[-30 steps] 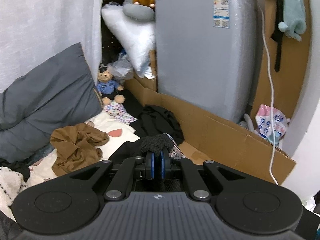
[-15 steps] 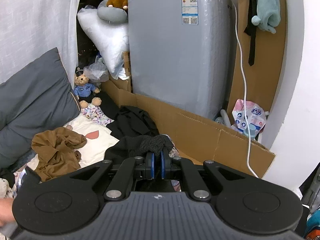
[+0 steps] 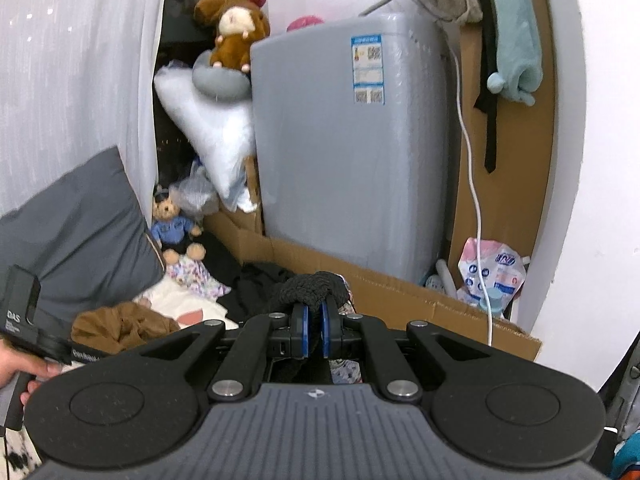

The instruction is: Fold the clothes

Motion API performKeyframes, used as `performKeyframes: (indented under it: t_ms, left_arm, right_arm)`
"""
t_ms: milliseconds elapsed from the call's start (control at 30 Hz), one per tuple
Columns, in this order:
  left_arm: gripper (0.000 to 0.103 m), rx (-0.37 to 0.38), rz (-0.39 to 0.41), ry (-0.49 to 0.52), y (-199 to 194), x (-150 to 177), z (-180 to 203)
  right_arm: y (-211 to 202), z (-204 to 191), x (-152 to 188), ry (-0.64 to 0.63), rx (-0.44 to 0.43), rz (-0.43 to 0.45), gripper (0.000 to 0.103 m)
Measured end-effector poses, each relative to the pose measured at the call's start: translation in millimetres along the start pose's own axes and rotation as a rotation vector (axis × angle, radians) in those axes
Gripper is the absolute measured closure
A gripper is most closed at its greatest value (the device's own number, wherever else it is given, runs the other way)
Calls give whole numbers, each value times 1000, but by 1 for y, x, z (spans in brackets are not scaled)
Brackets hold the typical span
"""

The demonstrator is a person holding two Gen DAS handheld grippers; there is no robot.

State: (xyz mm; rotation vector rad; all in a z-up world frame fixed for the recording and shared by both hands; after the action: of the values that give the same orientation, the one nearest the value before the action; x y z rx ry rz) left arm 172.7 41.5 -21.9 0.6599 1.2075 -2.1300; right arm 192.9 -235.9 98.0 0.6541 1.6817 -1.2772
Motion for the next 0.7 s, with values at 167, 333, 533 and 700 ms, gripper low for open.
performKeyframes:
  t_ms: [167,333,533,700]
  left_arm:
    - [96,74,144,-8,-46,-39,31]
    - [96,161,231,-32,-68,-61,40]
    - [96,242,273,-1,-99,-64,58]
    - [96,301,286,-3,-124,-60,67]
  right_arm:
    - [-10,-5,-15,-15,-17,37,96]
    - [-29,-13,-34,-39,-25,96,96]
    - [-62,-24,-51,-68,-33,142,96]
    - [-85,-28,-53,-97,-45,161,96]
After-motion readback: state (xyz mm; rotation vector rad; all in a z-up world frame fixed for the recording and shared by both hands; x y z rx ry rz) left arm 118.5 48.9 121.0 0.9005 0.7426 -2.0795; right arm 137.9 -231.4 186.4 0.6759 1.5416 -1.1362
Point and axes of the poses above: each gripper's, at about its wrist camera, not at the fingertips, and y roughly the way its jaws point, z to its right, x to its underside, the point moved 7 cm from there along y, roughly the way its jaws point, and after that the axes turned 3 degrees about -x, right-handed, at the moved point
